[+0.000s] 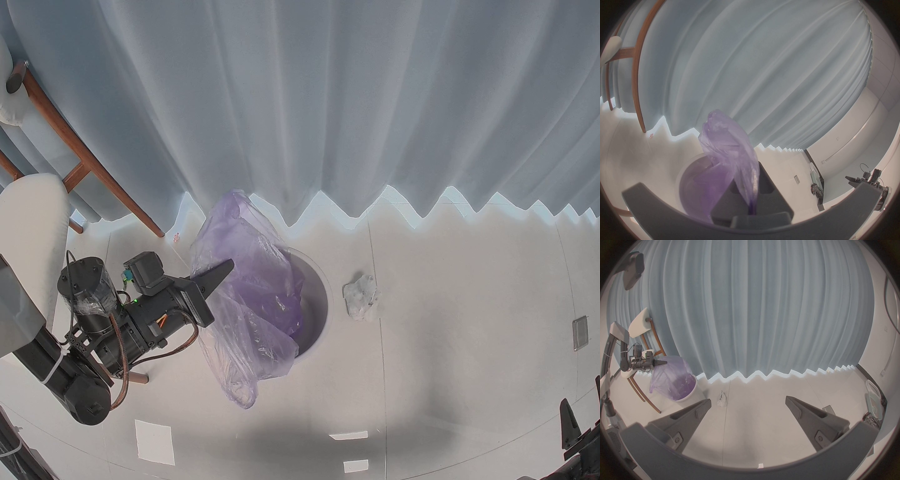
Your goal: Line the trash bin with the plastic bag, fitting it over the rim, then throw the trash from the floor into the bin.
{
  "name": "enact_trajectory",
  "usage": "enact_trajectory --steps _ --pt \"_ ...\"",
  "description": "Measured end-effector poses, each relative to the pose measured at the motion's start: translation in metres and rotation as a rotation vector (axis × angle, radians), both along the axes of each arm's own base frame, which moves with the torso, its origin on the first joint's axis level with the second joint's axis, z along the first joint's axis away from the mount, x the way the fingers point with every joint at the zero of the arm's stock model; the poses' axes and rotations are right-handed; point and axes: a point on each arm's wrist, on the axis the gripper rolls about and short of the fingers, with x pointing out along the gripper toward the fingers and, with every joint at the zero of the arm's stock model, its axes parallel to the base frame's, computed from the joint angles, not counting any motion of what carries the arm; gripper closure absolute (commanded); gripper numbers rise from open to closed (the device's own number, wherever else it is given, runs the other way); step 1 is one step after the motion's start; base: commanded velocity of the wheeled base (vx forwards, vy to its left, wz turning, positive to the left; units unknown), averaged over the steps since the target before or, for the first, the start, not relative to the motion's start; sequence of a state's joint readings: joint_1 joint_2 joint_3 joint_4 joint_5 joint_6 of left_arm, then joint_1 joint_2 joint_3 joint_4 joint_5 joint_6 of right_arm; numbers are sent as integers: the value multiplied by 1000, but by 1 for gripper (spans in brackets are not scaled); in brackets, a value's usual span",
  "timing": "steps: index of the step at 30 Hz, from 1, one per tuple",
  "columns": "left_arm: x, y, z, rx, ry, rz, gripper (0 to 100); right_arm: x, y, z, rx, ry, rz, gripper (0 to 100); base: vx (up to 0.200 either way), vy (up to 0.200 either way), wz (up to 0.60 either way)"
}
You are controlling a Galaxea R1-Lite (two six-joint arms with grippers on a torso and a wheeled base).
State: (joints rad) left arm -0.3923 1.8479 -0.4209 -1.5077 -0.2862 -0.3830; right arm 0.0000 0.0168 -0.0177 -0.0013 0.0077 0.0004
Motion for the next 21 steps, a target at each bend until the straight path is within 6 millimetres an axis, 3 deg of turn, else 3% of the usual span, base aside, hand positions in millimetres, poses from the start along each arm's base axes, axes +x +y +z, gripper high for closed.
enact_trajectory --steps 15,21 --pt "0 -6 8 -15 -26 29 100 1 0 1 -11 8 39 0 0 0 0" --pt "0 -6 11 -20 -36 30 100 0 0 34 14 -77 40 0 0 0 0"
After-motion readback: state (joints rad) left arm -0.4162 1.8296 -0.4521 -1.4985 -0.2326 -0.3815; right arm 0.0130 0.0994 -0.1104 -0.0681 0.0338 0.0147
